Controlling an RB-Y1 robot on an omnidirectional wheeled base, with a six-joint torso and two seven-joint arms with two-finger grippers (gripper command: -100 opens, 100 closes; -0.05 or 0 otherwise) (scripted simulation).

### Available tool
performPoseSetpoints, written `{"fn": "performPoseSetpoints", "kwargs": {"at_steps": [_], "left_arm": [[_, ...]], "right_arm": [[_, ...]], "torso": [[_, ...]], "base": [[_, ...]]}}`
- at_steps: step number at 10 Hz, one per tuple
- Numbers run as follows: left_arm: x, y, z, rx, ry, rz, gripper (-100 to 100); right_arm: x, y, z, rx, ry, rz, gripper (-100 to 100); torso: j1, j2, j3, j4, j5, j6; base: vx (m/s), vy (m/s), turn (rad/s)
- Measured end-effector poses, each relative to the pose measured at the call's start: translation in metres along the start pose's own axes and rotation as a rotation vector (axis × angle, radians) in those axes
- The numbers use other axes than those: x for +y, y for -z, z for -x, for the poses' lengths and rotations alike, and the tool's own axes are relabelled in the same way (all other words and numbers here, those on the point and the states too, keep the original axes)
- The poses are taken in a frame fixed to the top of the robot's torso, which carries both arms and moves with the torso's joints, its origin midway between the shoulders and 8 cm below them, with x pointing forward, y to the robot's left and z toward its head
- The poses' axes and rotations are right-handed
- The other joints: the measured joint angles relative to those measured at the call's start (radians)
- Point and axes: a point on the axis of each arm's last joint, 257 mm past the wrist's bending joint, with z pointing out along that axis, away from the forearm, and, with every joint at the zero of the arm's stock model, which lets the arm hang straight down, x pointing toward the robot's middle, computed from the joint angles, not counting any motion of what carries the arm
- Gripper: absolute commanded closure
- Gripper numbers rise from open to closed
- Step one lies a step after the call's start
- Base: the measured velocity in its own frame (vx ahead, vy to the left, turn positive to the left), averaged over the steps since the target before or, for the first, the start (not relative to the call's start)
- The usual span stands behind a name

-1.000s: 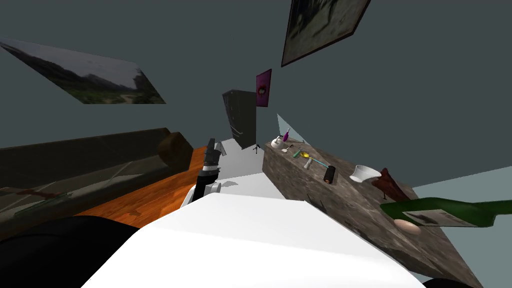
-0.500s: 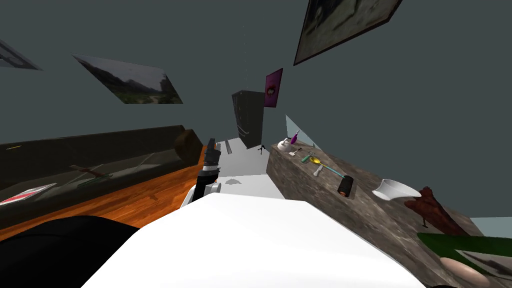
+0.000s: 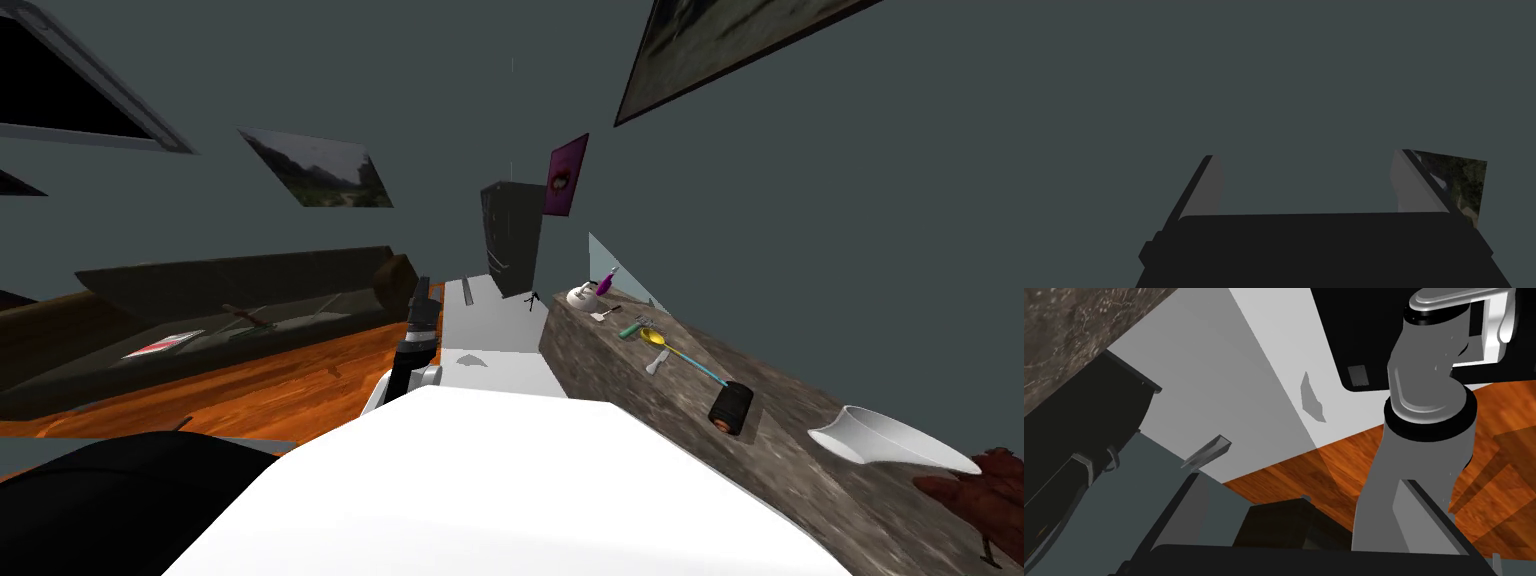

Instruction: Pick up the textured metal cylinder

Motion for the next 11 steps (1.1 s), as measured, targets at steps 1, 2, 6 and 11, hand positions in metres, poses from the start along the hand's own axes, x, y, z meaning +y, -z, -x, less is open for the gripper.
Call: {"fn": "performPoseSetpoints", "kwargs": {"at_steps": [1, 2, 6, 11], "left_arm": [[0.0, 0.0, 0.0, 0.0, 0.0, 0.0, 0], [0.0, 0.0, 0.0, 0.0, 0.0, 0.0, 0], [0.0, 0.0, 0.0, 0.0, 0.0, 0.0, 0], [0.0, 0.0, 0.0, 0.0, 0.0, 0.0, 0]], "right_arm": [[0.005, 0.002, -0.01, 0.023, 0.045, 0.023, -100], [0.01, 0.01, -0.028, 0.06, 0.082, 0.048, -100], [0.028, 0.029, -0.063, 0.155, 0.222, 0.131, -100], [0.034, 0.068, -0.13, 0.302, 0.442, 0.255, -100]], "torso": [[0.0, 0.0, 0.0, 0.0, 0.0, 0.001], [-0.001, -0.001, -0.001, 0.0, 0.0, 0.0], [-0.001, 0.0, 0.0, 0.0, 0.0, 0.0], [-0.009, -0.002, -0.001, 0.0, -0.002, 0.0]], "base": [[0.08, -0.063, 0.266], [0.051, -0.054, 0.107], [0.052, -0.093, 0.208], [0.059, -0.171, 0.213]]}}
